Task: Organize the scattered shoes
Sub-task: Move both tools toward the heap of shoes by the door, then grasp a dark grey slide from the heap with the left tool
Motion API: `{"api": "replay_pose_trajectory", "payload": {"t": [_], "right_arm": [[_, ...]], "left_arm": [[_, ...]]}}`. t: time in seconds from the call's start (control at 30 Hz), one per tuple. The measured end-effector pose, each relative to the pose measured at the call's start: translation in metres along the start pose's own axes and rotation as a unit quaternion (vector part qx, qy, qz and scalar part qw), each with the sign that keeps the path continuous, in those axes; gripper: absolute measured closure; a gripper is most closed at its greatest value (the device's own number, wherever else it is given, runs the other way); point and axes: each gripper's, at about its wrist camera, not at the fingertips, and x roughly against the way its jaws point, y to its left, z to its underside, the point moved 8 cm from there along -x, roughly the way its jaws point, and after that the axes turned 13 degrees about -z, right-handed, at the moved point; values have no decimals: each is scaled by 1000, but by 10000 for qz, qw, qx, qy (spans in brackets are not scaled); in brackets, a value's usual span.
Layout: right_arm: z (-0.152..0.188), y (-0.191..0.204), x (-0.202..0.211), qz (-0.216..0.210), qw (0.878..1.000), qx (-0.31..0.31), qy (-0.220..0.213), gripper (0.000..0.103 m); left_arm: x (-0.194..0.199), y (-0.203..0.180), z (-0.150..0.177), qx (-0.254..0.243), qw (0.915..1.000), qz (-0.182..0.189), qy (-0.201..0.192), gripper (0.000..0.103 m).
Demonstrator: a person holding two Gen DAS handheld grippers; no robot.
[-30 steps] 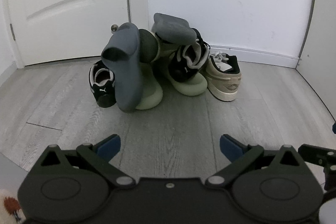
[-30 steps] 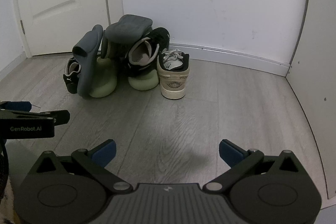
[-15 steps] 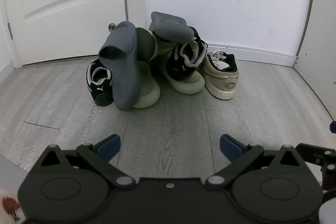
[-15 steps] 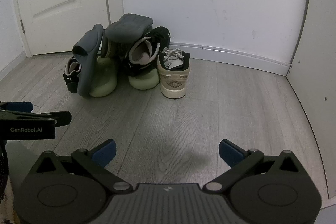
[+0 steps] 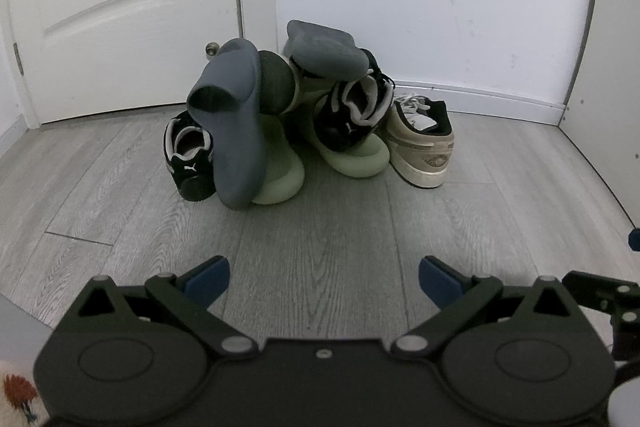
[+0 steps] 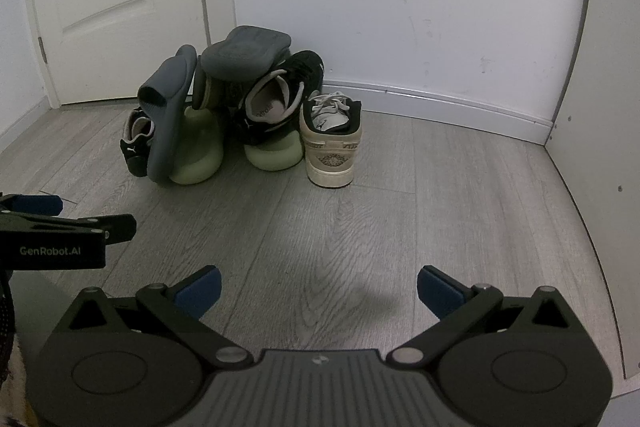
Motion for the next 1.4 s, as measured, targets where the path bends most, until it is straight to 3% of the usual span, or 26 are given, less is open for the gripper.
{"api": "replay_pose_trajectory", "payload": {"t": [0.83,1.07,1.4], "right_arm": [[-4,-2,-20,65,9999,35,144,0],[-8,-7,-41,133,9998,32,172,0],[-23,-19,-71,-195,9990,-391,-40,0]], "left_arm": [[-18,-1,-7,10,9999,-52,-102,1],[-37,2,-15,136,9998,-79,-115,1],[-66,12,-46,619,9976,198,-248,5]]}}
